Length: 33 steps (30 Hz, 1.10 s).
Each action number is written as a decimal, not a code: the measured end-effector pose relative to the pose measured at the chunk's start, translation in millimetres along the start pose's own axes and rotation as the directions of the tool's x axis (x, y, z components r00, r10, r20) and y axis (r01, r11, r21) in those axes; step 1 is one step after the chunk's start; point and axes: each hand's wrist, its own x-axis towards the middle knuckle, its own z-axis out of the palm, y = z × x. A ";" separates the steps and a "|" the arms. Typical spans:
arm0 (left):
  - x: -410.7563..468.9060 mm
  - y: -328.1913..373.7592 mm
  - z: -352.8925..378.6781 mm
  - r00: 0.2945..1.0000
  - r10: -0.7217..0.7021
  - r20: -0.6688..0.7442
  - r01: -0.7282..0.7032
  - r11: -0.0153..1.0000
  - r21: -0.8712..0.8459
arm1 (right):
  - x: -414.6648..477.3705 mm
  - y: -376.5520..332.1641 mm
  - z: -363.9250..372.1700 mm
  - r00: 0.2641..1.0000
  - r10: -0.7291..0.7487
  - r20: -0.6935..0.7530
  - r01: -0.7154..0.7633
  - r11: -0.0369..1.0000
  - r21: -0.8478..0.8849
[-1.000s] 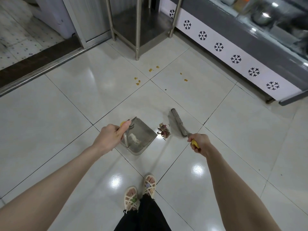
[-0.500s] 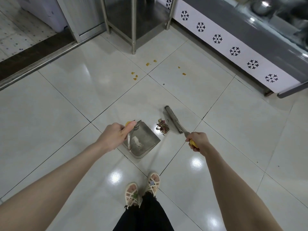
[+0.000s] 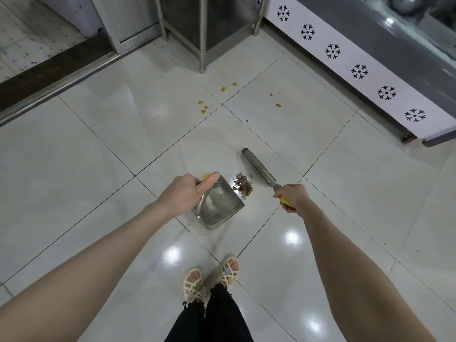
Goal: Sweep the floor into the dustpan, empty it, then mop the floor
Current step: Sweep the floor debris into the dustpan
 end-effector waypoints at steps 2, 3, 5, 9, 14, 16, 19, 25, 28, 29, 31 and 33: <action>4.2 1.7 0.7 1.000 0.000 0.001 0.000 1.000 0.009 | 3.6 -1.6 0.6 1.000 0.014 0.009 -0.014 1.000 0.000; 6.4 2.9 1.4 1.000 0.001 0.001 -0.001 1.000 0.013 | 4.9 -1.2 1.6 1.000 0.023 0.017 -0.023 1.000 0.003; 10.8 5.3 2.8 1.000 0.004 -0.005 -0.004 1.000 0.020 | 5.9 3.8 5.5 0.998 0.039 0.047 -0.040 0.999 0.011; 19.0 11.9 6.0 1.000 0.010 -0.019 -0.009 0.999 0.039 | 2.4 19.2 14.4 0.993 0.050 0.103 -0.054 0.998 0.037; 23.4 21.7 10.1 1.000 0.025 -0.011 -0.024 0.998 0.066 | -4.5 28.9 12.0 0.990 0.058 0.132 -0.066 0.996 0.054; 24.9 21.4 12.2 1.000 0.029 -0.006 -0.028 0.997 0.073 | -9.9 31.4 9.8 0.987 0.064 0.150 -0.074 0.995 0.060; 25.6 20.8 14.7 0.999 0.040 -0.007 -0.039 0.996 0.084 | -25.9 34.5 8.2 0.981 0.071 0.181 -0.082 0.995 0.057; 16.8 11.3 17.4 0.999 0.050 -0.021 -0.048 0.997 0.064 | -80.7 17.9 -6.1 0.958 0.031 0.287 -0.060 0.994 0.095; 8.5 1.1 16.4 0.998 0.058 -0.023 -0.056 0.996 0.066 | -97.1 11.4 -19.2 0.975 0.010 0.223 -0.040 0.991 0.130; 5.7 -2.3 16.2 0.998 0.061 -0.025 -0.059 0.995 0.074 | -99.7 8.8 -22.1 0.978 0.002 0.208 -0.032 0.989 0.142; 0.0 -9.2 16.7 0.997 0.067 -0.026 -0.065 0.995 0.078 | -102.1 5.1 -25.6 0.983 -0.011 0.186 -0.020 0.986 0.165; -4.4 -13.8 17.3 0.997 0.066 -0.028 -0.064 0.996 0.064 | -102.1 0.5 -28.7 0.986 -0.018 0.164 -0.010 0.986 0.164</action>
